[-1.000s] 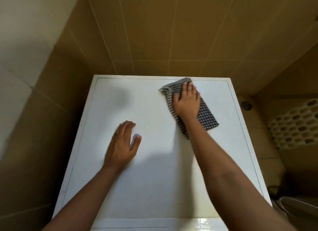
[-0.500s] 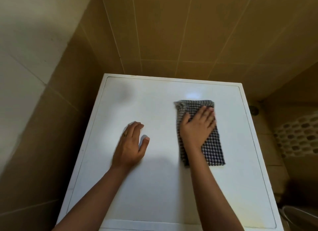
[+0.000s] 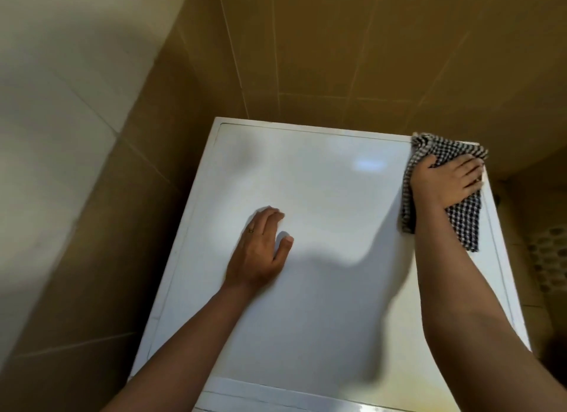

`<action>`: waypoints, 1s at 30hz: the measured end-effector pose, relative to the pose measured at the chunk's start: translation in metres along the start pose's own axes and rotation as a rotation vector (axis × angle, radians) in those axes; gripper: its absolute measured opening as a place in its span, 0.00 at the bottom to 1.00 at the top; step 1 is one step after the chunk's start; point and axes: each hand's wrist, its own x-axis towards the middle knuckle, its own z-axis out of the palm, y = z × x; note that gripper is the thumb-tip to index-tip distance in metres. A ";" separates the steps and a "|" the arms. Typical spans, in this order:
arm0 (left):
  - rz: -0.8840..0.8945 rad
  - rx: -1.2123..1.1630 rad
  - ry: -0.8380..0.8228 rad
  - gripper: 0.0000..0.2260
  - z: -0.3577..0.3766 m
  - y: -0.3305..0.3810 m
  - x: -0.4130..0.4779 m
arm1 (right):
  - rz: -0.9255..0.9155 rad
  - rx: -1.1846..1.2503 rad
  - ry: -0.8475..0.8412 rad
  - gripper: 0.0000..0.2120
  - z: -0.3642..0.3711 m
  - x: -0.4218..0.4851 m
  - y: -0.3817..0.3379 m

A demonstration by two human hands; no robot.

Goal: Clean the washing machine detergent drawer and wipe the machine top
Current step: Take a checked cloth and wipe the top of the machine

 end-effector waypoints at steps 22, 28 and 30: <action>-0.613 -0.305 0.667 0.15 -0.069 -0.064 -0.065 | -1.299 -0.185 -0.385 0.32 0.067 -0.323 -0.180; -0.659 -0.326 0.692 0.18 -0.090 -0.073 -0.103 | -1.325 -0.187 -0.410 0.31 0.049 -0.377 -0.129; -0.666 -0.327 0.686 0.18 -0.095 -0.076 -0.116 | -1.316 -0.178 -0.425 0.31 0.044 -0.395 -0.112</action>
